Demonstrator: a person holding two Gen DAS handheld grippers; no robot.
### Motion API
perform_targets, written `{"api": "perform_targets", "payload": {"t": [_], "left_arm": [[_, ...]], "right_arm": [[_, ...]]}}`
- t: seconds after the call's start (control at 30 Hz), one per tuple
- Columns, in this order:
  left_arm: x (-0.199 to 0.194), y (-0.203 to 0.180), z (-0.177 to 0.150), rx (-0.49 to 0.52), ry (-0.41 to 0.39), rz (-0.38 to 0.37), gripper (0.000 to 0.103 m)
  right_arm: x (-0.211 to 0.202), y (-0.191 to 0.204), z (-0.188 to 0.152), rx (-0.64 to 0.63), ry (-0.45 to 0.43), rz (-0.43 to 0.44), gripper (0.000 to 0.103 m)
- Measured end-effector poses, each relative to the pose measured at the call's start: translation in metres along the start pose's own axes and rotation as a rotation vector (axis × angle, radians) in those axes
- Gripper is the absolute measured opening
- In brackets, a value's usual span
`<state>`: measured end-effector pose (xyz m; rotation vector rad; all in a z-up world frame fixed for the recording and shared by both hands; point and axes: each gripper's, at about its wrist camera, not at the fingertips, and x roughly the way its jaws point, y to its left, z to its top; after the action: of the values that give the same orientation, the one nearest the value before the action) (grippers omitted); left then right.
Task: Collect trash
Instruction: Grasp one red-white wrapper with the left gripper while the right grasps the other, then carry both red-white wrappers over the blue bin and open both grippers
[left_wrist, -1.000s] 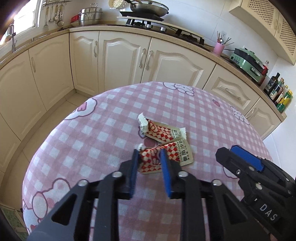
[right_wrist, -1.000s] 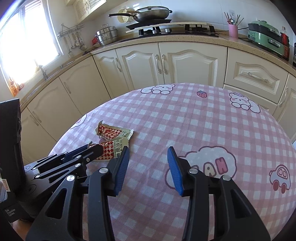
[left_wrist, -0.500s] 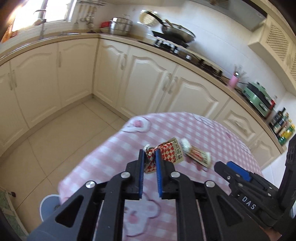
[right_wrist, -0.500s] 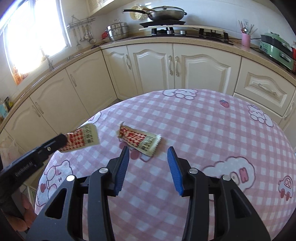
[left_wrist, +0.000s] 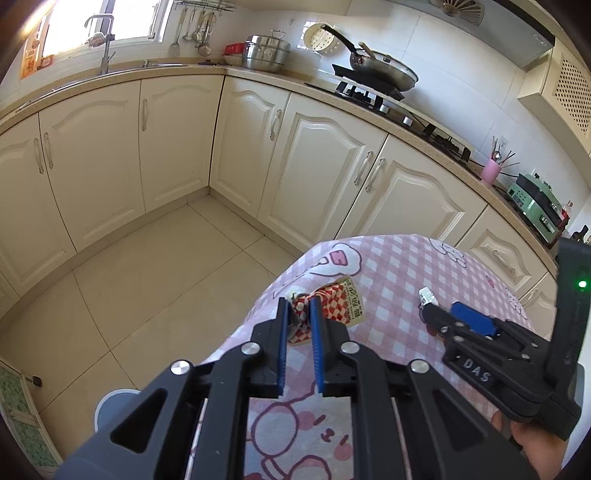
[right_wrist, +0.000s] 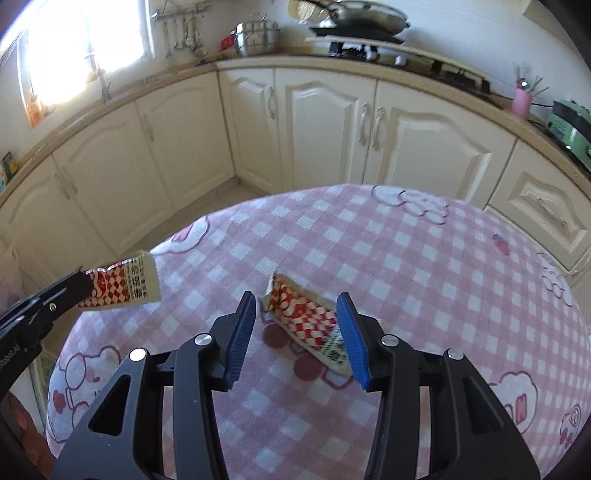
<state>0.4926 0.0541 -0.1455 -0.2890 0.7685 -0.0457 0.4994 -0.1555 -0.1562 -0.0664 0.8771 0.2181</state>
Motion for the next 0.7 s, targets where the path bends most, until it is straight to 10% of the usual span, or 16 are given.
{"api": "perform_targets", "payload": {"t": [0.2, 0.7], "left_arm": [[-0.006, -0.002, -0.002, 0.008, -0.003, -0.019, 0.011], [-0.101, 0.038, -0.025, -0.021, -0.070, -0.012, 0.011]], "right_arm": [[-0.006, 0.010, -0.003, -0.047, -0.016, -0.052, 0.017], [-0.089, 0.088, -0.032, -0.052, -0.086, 0.137, 0.014]]}}
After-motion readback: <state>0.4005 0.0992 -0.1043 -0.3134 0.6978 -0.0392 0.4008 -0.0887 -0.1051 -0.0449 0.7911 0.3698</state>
